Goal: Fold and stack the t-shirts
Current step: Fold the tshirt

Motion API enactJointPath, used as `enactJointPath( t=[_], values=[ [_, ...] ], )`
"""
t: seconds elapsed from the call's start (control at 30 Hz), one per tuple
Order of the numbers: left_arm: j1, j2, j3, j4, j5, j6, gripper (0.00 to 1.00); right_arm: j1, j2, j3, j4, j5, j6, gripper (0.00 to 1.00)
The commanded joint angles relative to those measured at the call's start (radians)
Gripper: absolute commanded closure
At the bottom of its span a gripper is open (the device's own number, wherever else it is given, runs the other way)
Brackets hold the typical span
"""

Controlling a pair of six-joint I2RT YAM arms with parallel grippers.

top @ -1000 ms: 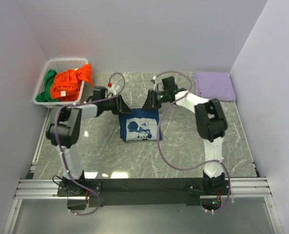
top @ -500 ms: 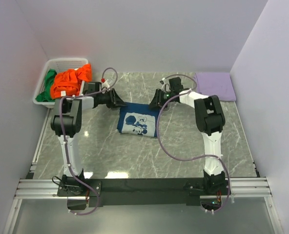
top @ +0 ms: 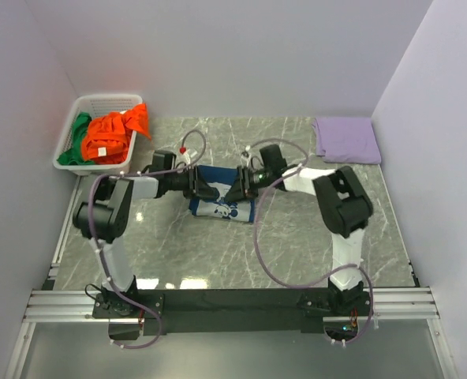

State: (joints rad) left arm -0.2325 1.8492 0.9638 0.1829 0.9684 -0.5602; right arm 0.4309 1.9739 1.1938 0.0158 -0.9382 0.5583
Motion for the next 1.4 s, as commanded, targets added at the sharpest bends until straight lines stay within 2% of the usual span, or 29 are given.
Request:
enactJointPath(
  t=[0.0,0.1,0.23,0.33,0.43,0.6,0.7,0.83,0.93,1.1,1.27,1.37],
  values=[
    [0.034,0.125,0.007,0.01,-0.025,-0.003,0.68,-0.035,0.168,0.012,-0.029,0.013,-0.003,0.58],
    [0.077,0.214,0.055,-0.042,-0.063,0.034,0.69,-0.093,0.245,0.041,-0.083,0.062,-0.043,0.62],
    [0.133,0.242,0.081,-0.092,-0.057,0.069,0.7,-0.127,0.203,0.05,-0.149,0.091,-0.104,0.64],
    [0.137,0.164,0.05,-0.102,0.018,0.103,0.69,-0.116,0.1,0.03,-0.166,0.049,-0.132,0.64],
    [0.128,0.012,-0.019,-0.094,0.073,0.112,0.68,-0.084,-0.033,-0.017,-0.174,0.02,-0.153,0.64],
    [0.061,-0.177,-0.123,-0.017,0.101,0.05,0.68,0.015,-0.156,-0.128,-0.055,-0.013,-0.089,0.61],
    [0.018,-0.17,-0.158,0.049,0.079,0.008,0.68,0.052,-0.094,-0.128,-0.039,-0.011,-0.072,0.61],
    [0.01,-0.024,-0.152,0.139,0.053,-0.046,0.68,0.043,0.051,-0.074,-0.048,-0.008,-0.06,0.62],
    [0.021,0.092,-0.114,0.095,0.032,-0.012,0.69,0.0,0.161,-0.04,-0.074,0.004,-0.041,0.63],
    [0.117,0.199,-0.099,-0.031,-0.025,0.034,0.69,-0.087,0.189,-0.074,-0.123,0.052,-0.04,0.64],
    [0.154,0.118,-0.063,-0.111,-0.016,0.106,0.68,-0.101,0.108,-0.079,-0.192,0.046,-0.113,0.65],
    [0.162,0.023,-0.019,-0.233,0.0,0.216,0.67,-0.096,-0.027,-0.094,-0.243,0.05,-0.188,0.66]
  ],
)
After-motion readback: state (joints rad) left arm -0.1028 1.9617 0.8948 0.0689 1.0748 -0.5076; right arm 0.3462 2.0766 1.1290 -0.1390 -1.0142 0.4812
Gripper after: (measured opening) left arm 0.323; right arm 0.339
